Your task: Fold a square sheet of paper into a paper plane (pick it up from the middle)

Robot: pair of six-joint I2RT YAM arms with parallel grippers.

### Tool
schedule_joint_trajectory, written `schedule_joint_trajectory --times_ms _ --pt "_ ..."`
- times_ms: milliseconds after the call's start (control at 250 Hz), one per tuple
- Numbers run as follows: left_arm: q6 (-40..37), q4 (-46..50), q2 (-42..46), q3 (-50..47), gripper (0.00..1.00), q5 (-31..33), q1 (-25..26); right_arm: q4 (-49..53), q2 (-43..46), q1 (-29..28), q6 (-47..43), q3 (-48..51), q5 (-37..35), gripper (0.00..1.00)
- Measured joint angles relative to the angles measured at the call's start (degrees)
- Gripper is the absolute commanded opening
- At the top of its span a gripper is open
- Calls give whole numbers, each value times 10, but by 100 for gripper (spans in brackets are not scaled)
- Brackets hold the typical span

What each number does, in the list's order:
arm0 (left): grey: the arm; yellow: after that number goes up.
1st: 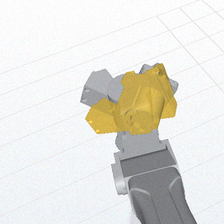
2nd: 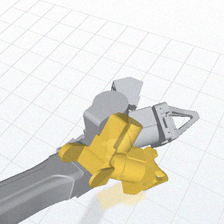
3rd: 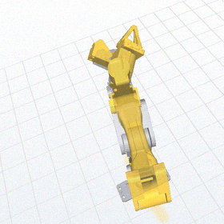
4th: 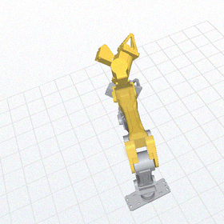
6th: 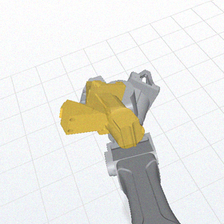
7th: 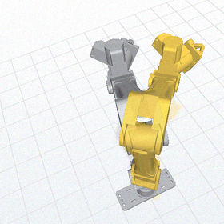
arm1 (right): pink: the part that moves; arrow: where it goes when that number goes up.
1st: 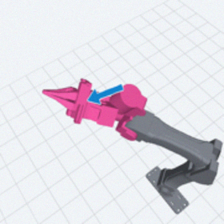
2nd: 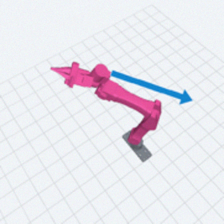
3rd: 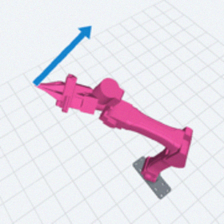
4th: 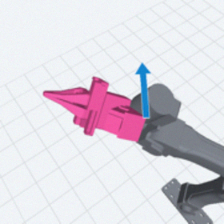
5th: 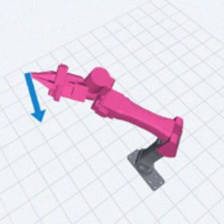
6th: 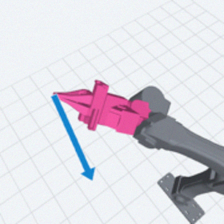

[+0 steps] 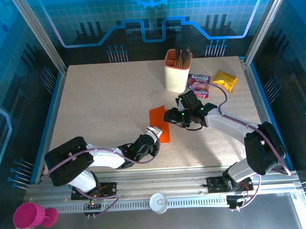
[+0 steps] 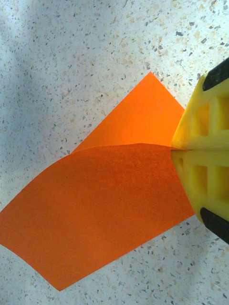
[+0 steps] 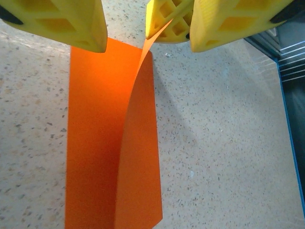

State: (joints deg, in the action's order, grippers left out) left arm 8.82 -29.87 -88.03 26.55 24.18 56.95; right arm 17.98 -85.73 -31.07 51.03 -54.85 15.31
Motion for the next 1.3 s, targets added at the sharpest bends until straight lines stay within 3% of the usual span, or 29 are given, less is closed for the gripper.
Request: schedule_joint_trajectory --times_ms 551,655,767,1298 --pt "0 16 0 14 0 -5 0 -63 -106 -27 24 -2 54 51" --pt "-2 18 0 16 23 -7 0 -67 -118 -28 29 -2 59 50" --pt "1 22 0 19 36 -12 0 -72 -122 -28 32 -2 62 48" --pt "-2 26 -13 39 41 -27 0 -91 -122 -28 43 -2 62 46"
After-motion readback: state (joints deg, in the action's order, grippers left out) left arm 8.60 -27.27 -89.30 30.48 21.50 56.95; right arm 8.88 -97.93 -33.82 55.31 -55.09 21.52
